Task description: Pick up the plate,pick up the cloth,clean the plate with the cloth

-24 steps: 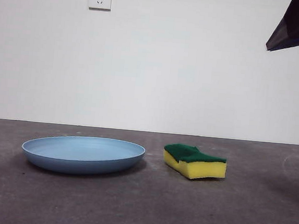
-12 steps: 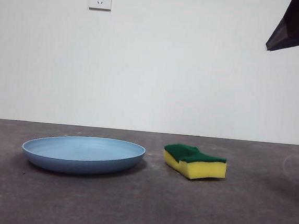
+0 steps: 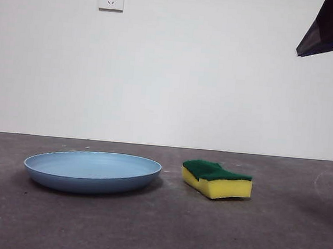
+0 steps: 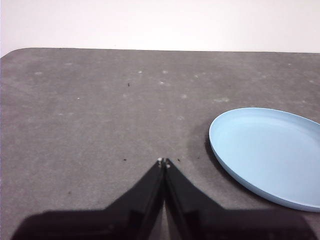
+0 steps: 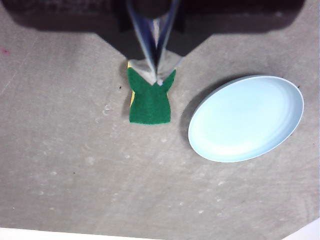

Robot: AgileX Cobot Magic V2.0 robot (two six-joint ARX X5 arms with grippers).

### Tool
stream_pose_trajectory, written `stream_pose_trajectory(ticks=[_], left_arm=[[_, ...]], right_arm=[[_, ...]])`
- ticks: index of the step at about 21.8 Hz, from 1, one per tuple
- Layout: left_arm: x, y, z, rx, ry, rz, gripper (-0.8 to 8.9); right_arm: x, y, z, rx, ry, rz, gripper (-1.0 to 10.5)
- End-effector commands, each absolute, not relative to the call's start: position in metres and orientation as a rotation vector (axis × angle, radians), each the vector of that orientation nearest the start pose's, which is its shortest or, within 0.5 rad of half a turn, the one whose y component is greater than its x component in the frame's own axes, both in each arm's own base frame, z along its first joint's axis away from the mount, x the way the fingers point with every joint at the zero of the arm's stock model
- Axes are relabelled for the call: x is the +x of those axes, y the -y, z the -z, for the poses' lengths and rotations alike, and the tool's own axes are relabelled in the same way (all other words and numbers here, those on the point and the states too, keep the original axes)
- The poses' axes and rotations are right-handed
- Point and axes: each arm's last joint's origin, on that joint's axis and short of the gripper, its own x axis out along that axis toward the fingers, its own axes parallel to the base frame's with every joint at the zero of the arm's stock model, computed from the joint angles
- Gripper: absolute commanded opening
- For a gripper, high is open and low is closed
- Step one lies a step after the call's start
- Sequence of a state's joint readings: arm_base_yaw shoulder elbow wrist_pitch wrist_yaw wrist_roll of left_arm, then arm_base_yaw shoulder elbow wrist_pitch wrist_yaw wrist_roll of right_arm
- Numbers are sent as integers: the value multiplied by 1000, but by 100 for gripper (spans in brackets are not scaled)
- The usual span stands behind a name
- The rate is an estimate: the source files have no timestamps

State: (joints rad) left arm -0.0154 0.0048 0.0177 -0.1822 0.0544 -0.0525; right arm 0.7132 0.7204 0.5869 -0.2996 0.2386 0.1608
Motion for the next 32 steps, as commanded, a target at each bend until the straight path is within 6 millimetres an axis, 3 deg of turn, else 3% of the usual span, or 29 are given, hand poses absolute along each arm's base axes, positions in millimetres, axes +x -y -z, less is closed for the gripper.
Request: stream_pose_trajectory(ticks=[1,6,8,12,16,19,26,32], left_arm=[[96,3,-147,-49,-181,61,-3],[96,3,-147,-49,-181,61,-3],[96,3,-147,-49,-181,62,-3],[96,3,-147,-49,-181,61,-3],[96,3,-147,-49,-181,61,-3],[96,3,-147,-49,-181,61,-3],[96,3,-147,-49,-181,61,-3],[96,3,-147,-49,-181,61,-3]], right_arm=[[125,-99,-263,-40,-427,-430,1],[125,-99,-263,-42,-427,-430,1],[125,-98,-262,-145,-404,-425,1],[128,-75,-262,-175,-383,-300,1],[121,-37,-245,-63,-360,-260,1],[108,-16,-227,-15,-301,-132,1],[97,-9,-179,6,-177,-113,1],[96,-9,-158,18,-189,-112,1]])
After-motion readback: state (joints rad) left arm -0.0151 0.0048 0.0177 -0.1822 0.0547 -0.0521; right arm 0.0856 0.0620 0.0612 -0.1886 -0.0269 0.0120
